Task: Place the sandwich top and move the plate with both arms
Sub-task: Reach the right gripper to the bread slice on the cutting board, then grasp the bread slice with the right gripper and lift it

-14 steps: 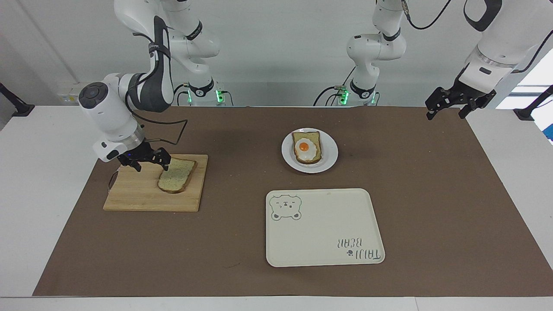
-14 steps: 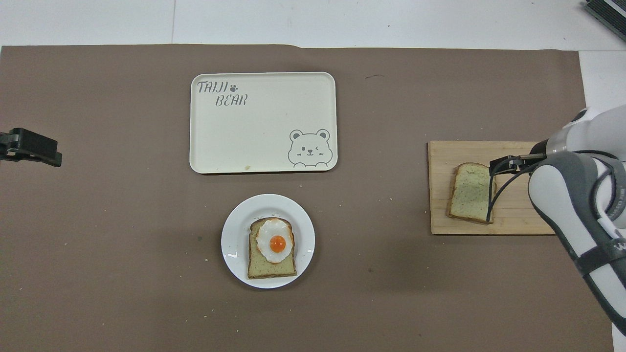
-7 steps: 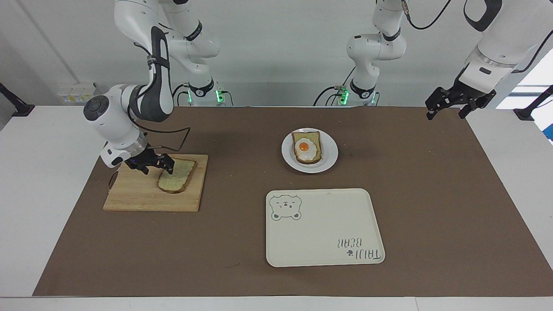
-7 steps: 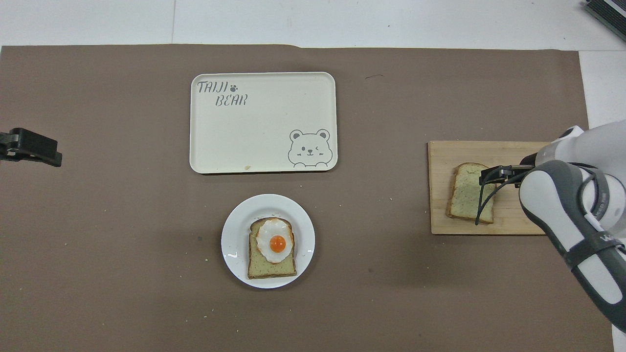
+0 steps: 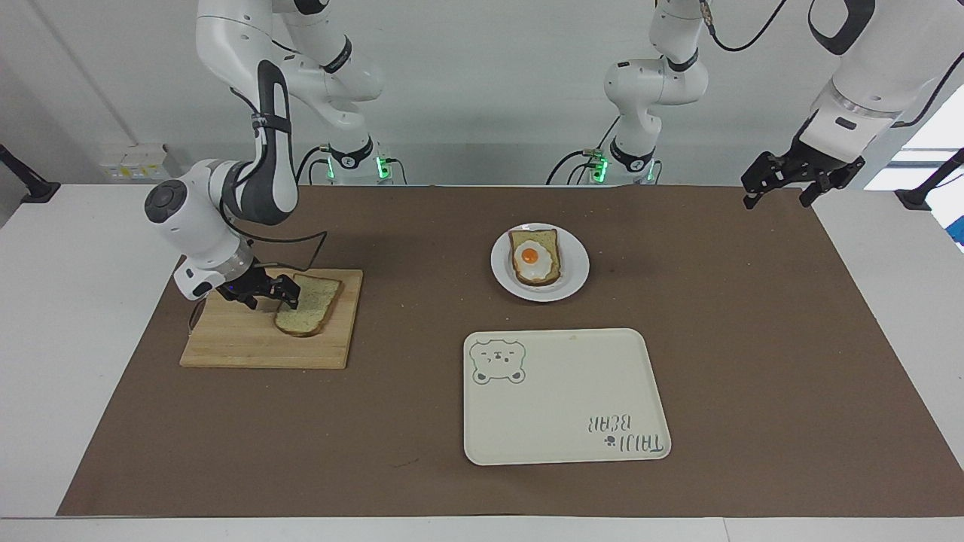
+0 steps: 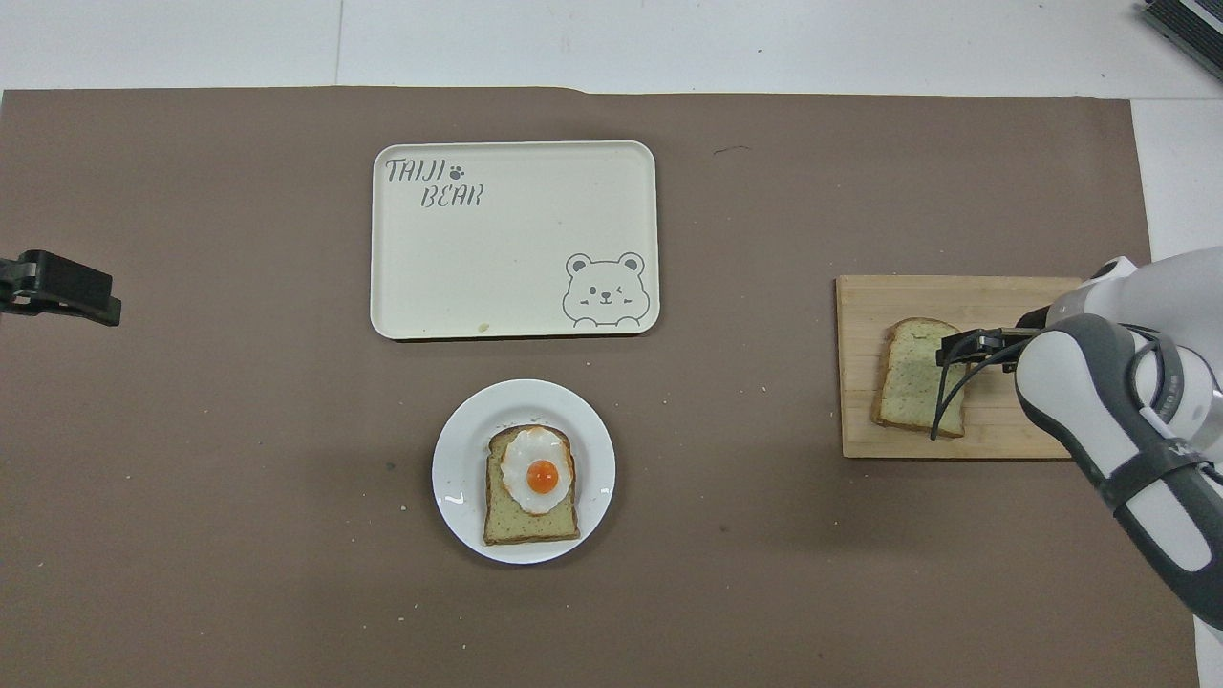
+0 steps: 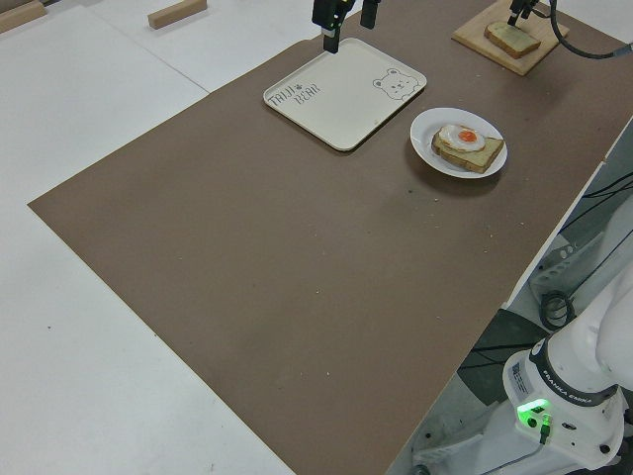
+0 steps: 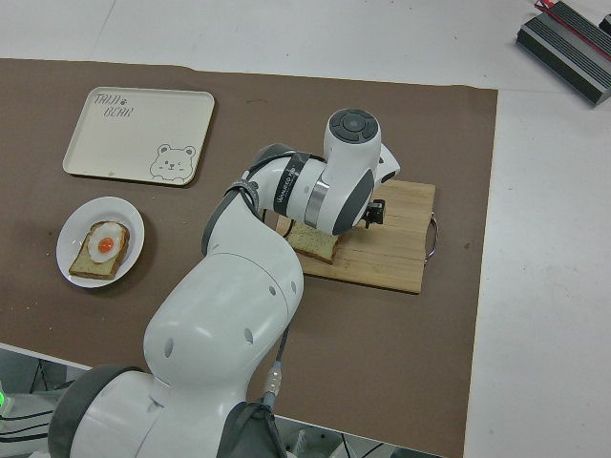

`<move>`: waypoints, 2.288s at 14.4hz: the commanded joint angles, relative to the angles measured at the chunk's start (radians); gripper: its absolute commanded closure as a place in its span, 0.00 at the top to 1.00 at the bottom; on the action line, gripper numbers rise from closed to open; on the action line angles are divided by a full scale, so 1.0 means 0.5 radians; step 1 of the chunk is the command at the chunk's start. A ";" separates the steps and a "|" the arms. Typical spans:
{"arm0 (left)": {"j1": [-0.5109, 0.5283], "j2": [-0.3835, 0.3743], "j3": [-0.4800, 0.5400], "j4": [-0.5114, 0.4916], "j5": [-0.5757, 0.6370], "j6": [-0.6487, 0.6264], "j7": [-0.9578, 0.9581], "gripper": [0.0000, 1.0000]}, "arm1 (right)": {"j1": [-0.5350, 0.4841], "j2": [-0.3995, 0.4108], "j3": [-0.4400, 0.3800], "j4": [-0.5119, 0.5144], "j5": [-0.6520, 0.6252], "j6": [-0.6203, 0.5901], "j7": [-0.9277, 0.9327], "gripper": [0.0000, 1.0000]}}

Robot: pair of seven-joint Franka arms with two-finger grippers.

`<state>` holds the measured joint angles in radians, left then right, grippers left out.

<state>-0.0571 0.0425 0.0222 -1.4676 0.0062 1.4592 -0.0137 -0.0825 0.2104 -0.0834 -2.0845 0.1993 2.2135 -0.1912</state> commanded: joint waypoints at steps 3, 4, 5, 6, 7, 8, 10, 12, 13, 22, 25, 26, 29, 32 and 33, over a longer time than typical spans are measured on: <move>0.019 -0.018 -0.001 -0.007 -0.028 -0.022 0.018 1.00 | -0.025 0.015 0.019 -0.028 0.147 0.040 -0.059 1.00; 0.019 -0.018 -0.001 -0.007 -0.028 -0.022 0.018 1.00 | -0.025 0.030 0.019 -0.034 0.147 0.043 -0.066 1.00; 0.016 -0.018 -0.001 -0.007 -0.028 -0.022 0.018 1.00 | -0.028 0.033 0.019 -0.040 0.147 0.049 -0.063 0.90; 0.016 -0.018 -0.001 -0.007 -0.028 -0.022 0.018 1.00 | -0.025 0.033 0.019 -0.040 0.147 0.052 -0.063 0.80; 0.016 -0.018 -0.001 -0.007 -0.028 -0.022 0.018 1.00 | -0.025 0.033 0.019 -0.040 0.147 0.052 -0.059 0.70; 0.016 -0.018 -0.001 -0.007 -0.028 -0.022 0.018 1.00 | -0.022 0.030 0.019 -0.040 0.147 0.052 -0.056 0.63; 0.019 -0.018 -0.001 -0.007 -0.028 -0.022 0.018 1.00 | -0.022 0.030 0.019 -0.043 0.150 0.046 -0.047 0.02; 0.016 -0.018 -0.001 -0.007 -0.028 -0.022 0.018 1.00 | -0.001 0.036 0.019 -0.037 0.147 0.040 -0.020 0.00; 0.019 -0.018 -0.001 -0.007 -0.028 -0.022 0.018 1.00 | -0.001 0.036 0.019 -0.037 0.147 0.040 -0.017 0.00; 0.019 -0.018 -0.001 -0.007 -0.028 -0.022 0.018 1.00 | 0.002 -0.016 0.019 0.116 0.132 -0.162 -0.017 0.00; 0.019 -0.018 -0.001 -0.007 -0.028 -0.022 0.018 1.00 | 0.060 -0.089 0.026 0.177 0.111 -0.309 -0.016 0.00; 0.019 -0.018 -0.001 -0.007 -0.028 -0.022 0.018 1.00 | 0.079 -0.120 0.026 0.208 0.111 -0.380 -0.017 0.00; 0.016 -0.018 -0.001 -0.007 -0.028 -0.022 0.018 1.00 | 0.186 -0.135 0.026 0.376 0.111 -0.637 -0.017 0.00; 0.016 -0.018 -0.001 -0.007 -0.028 -0.022 0.018 1.00 | 0.281 -0.139 0.029 0.432 0.147 -0.702 0.002 0.00; 0.016 -0.018 -0.001 -0.007 -0.028 -0.022 0.018 1.00 | 0.327 -0.142 0.032 0.432 0.147 -0.703 0.060 0.00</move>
<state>-0.0571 0.0425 0.0222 -1.4676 0.0062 1.4592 -0.0137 0.0565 0.1376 -0.0718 -1.8791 0.2556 1.8788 -0.1853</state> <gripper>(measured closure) 0.000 0.890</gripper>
